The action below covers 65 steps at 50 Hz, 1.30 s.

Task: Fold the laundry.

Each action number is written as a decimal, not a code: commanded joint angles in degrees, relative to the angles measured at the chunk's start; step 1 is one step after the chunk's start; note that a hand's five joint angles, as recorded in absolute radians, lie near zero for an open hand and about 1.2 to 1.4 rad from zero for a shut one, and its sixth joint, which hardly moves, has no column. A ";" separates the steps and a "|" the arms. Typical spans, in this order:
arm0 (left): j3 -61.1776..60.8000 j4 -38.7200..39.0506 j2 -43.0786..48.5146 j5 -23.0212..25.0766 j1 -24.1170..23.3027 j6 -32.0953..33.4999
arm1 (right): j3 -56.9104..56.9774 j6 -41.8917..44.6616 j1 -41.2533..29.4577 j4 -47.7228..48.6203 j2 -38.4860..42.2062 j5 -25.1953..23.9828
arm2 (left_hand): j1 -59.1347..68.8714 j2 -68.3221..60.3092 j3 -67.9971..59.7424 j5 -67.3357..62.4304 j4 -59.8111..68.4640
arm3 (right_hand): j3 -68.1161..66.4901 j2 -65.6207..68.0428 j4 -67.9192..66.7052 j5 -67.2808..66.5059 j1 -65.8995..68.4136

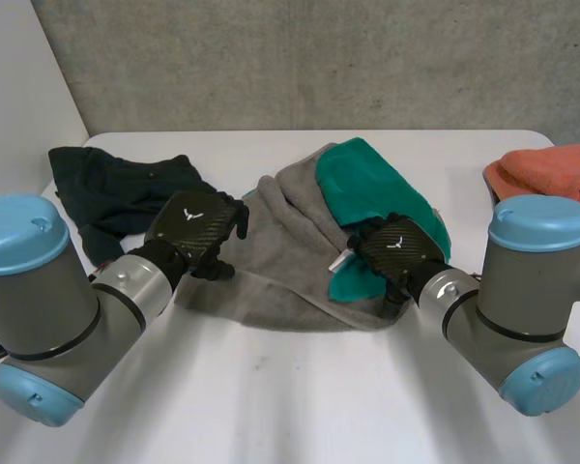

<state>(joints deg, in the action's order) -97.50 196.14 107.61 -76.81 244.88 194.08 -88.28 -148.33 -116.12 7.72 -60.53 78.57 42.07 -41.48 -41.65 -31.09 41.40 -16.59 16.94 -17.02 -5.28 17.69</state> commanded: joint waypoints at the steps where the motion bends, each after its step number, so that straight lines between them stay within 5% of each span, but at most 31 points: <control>1: 2.39 -2.95 2.95 -1.41 0.24 6.92 | -0.14 -0.73 0.72 -1.48 -0.99 0.09 | -0.05 -0.53 -0.36 -0.92 0.61 | 0.87 -1.22 1.29 -0.44 -1.97; 21: 12.59 -8.58 18.77 -7.13 0.42 18.35 | -0.75 -0.47 1.60 -2.09 -0.91 0.27 | -6.30 5.71 5.88 5.32 -5.63 | 1.04 -1.39 1.46 -0.27 -2.14; 24: 13.47 -9.72 19.74 -7.22 0.25 19.93 | -0.75 -0.38 1.86 -2.09 -1.00 0.27 | 7.10 -7.68 -7.51 -8.08 7.77 | 1.04 -1.39 1.46 -0.27 -2.14; 26: 14.00 -10.25 19.66 -7.56 0.24 21.94 | -0.75 -0.38 2.12 -2.09 -1.00 0.27 | 37.75 -38.34 -38.17 -38.73 38.42 | 1.04 -1.39 1.46 -0.27 -2.14; 28: 14.35 -10.08 18.78 -8.79 0.51 23.18 | -0.75 -0.38 2.30 -2.09 -1.08 0.27 | 37.93 -38.52 -38.35 -38.91 38.60 | 1.04 -1.39 1.46 -0.27 -2.14; 33: 16.71 3.58 8.01 -19.32 5.85 18.90 | -0.75 -0.47 2.39 -2.09 -1.52 0.27 | 37.93 -38.52 -38.35 -38.91 38.60 | 1.20 -1.56 1.63 -0.11 -2.31; 37: 25.56 11.80 4.09 -22.24 13.13 15.46 | -0.84 -0.47 2.30 -2.09 -1.87 0.27 | 37.93 -38.52 -38.35 -38.91 38.60 | 1.21 -1.56 1.63 -0.11 -2.31; 45: 54.14 -2.94 14.10 -28.30 22.04 12.12 | -0.93 -0.29 1.77 -2.09 -1.87 0.35 | 37.93 -38.52 -38.35 -38.91 38.60 | 1.37 -1.73 1.80 0.06 -2.48; 51: 60.94 -11.30 20.53 -27.79 23.45 7.55 | -0.93 -0.12 1.95 -2.09 -1.79 0.44 | 37.93 -38.52 -38.35 -38.91 38.60 | 1.37 -1.73 1.80 0.06 -2.48; 52: 59.89 -11.74 20.45 -25.43 23.27 6.32 | -1.02 -0.12 2.04 -2.09 -1.87 0.53 | 36.62 -37.21 -37.04 -37.60 37.29 | 1.37 -1.73 1.80 0.06 -2.48; 56: 53.32 -11.13 19.75 -18.14 22.22 4.73 | -0.93 -0.12 2.12 -2.09 -1.96 0.44 | -12.35 11.77 11.94 11.38 -11.69 | 1.37 -1.73 1.80 0.06 -2.48; 59: 48.21 -9.99 19.22 -14.78 21.34 4.82 | -0.93 -0.12 2.04 -2.09 -1.96 0.44 | -32.07 31.48 31.65 31.09 -31.40 | 1.21 -1.56 1.63 -0.10 -2.31; 65: 37.21 -5.07 17.99 -11.96 18.27 5.78 | -0.75 -0.12 1.86 -2.27 -1.96 0.44 | -32.07 31.48 31.65 31.09 -31.40 | 1.37 -1.73 1.80 0.06 -2.48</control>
<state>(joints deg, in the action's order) -49.85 186.69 127.07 -91.87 265.99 198.93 -89.16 -148.44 -114.10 5.62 -62.48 79.03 11.62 -11.95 -12.07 -2.43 11.58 -16.59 16.94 -17.02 -4.73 17.69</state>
